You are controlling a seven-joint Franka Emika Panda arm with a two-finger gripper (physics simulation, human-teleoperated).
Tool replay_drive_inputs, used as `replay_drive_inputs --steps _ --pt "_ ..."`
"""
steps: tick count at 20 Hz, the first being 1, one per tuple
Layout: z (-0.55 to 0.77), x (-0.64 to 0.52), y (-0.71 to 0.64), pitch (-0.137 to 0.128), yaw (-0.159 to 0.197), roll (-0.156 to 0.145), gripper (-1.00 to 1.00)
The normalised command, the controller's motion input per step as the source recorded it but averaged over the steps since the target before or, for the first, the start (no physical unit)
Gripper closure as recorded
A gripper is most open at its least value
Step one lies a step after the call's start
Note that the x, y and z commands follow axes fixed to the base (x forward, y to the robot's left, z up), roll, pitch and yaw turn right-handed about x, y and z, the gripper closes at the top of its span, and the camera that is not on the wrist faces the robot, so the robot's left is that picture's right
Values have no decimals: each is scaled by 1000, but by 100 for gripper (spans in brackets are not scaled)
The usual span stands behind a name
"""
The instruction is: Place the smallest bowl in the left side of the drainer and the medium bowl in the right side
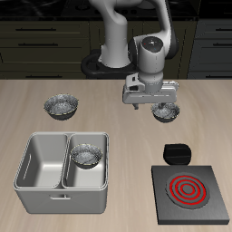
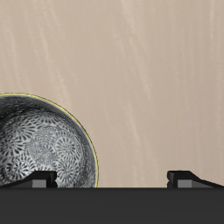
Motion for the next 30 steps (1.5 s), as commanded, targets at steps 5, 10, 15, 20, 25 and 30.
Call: replay_drive_inputs --steps 5,10,15,20,25,30 --pt "-398 -109 -5 40 -7 7 -100" --pt "-236 -125 73 20 28 38 100" --pt "12 -124 95 8 -7 52 100" --pt "78 -35 73 -7 -1 38 100" --pt "230 103 -184 -9 -15 -34 100" --pt "546 201 -454 -32 -16 -74 100"
